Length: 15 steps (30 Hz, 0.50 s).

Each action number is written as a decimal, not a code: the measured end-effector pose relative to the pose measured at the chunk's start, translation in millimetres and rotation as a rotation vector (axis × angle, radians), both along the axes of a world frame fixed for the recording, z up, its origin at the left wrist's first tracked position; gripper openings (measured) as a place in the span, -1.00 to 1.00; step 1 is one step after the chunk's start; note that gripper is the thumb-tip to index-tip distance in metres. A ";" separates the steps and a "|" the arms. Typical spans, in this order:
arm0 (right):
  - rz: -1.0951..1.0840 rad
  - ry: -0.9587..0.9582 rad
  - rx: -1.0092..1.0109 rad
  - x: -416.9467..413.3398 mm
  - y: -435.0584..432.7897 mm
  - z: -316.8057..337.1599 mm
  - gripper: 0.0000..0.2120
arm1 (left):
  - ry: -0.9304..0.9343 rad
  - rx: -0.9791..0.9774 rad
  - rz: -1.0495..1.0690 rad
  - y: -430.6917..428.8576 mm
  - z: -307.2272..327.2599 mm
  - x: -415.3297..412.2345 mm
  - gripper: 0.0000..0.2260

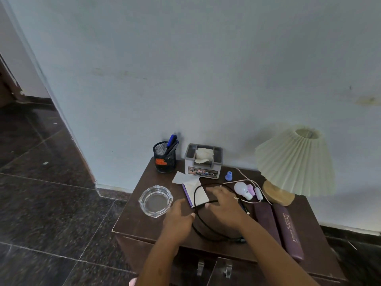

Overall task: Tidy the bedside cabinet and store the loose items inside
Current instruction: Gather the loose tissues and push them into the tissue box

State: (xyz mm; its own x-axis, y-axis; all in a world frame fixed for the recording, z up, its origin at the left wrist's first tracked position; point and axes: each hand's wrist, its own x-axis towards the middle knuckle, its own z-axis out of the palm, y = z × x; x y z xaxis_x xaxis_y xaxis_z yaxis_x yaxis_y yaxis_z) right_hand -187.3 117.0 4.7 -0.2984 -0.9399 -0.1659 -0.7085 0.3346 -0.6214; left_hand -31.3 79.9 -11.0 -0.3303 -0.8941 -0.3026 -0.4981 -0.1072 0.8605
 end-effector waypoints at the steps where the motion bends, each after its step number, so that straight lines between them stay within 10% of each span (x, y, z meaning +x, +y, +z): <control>1: 0.008 -0.042 0.000 3.7 4.8 -2.7 -0.51 | -0.017 0.007 -0.007 1.3 0.0 0.3 -0.56; 15: 0.078 0.188 0.059 17.5 -12.5 -44.1 -0.55 | -0.384 -0.109 -0.222 -18.0 -4.0 -9.4 -0.60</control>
